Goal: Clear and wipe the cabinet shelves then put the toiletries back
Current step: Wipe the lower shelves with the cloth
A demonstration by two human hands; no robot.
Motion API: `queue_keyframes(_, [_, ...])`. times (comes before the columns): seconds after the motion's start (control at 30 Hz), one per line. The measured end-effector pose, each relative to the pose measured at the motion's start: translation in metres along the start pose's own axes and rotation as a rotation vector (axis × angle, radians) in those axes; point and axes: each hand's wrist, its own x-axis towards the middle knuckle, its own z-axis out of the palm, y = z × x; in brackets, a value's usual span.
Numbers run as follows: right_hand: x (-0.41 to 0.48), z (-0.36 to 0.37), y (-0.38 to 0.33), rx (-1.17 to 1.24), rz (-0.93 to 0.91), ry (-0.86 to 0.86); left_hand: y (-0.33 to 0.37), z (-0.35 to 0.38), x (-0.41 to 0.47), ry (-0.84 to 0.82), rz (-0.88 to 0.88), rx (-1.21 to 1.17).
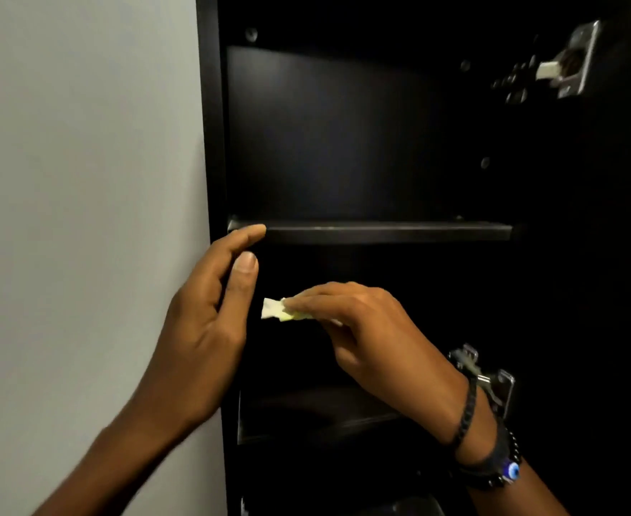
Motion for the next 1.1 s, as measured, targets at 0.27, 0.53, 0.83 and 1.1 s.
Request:
queue_keyframes(0.27, [-0.094, 0.08, -0.019, 0.729, 0.377, -0.044, -0.048, 0.016, -0.145, 0.021, -0.366, -0.01])
queue_keyframes(0.53, [-0.175, 0.166, -0.033, 1.097, 0.623, -0.281, -0.081, 0.009, -0.255, 0.268, -1.123, -0.512])
queue_keyframes(0.83, [-0.221, 0.238, -0.045, 1.177, 0.925, -0.464, -0.105, -0.016, -0.333, 0.238, -1.332, -0.493])
queue_keyframes(1.1, [-0.229, 0.309, -0.072, 1.126, 1.131, -0.504, -0.157, -0.06, -0.362, 0.211, -1.435, -0.375])
